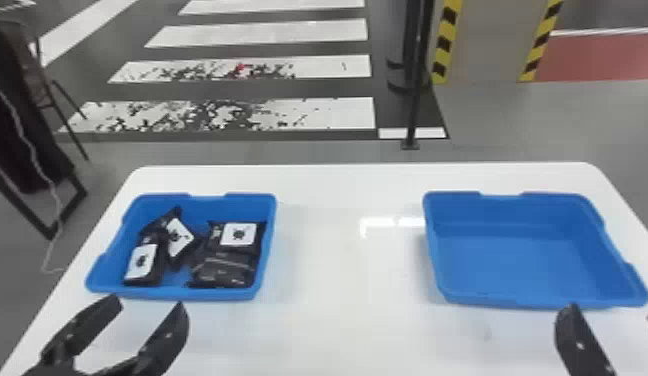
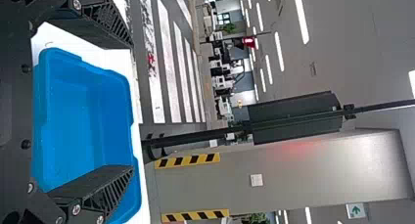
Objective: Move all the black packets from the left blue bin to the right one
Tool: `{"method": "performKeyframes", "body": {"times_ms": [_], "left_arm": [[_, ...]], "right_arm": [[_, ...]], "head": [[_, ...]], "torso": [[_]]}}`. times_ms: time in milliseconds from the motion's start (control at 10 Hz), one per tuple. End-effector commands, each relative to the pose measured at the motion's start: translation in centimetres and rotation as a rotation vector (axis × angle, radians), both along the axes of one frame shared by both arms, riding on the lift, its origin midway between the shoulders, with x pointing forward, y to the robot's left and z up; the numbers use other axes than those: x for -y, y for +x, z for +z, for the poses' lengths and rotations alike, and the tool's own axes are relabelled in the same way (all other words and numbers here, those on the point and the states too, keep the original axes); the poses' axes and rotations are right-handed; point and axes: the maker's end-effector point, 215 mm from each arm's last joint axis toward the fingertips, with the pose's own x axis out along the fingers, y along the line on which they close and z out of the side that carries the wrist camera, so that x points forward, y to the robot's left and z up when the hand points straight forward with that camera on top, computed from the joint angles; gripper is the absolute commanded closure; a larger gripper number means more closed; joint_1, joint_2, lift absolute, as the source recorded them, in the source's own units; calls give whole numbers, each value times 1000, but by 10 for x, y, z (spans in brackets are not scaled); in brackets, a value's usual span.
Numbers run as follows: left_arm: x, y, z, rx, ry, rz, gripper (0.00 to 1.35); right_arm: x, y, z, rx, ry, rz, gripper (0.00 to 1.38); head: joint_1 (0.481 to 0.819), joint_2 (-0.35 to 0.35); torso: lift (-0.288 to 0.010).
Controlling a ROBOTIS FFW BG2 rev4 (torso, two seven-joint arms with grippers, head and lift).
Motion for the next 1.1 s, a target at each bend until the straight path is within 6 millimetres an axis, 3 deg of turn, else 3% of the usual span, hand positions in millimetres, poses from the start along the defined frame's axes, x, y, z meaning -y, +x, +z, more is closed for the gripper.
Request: {"method": "performKeyframes", "body": {"times_ms": [0,200,600,1000], "left_arm": [[-2,4,-3,-14,1,5,225],[-12,16,-5,-31,15,15,226],[-66,42,-30,-153,102,105,256],[-93,98,-56,-185,83,131,251]], "right_arm": [[0,0,-1,-2,2,-2,157],[1,0,-2,-7,1,-2,156],[0,0,-4,-11,7,-1,156],[-1,1,-5,-11,9,1,156]], "head": [[695,98],[695,102],[695,166],[695,223]], "torso": [[-140],[-140],[-140],[-140]]}}
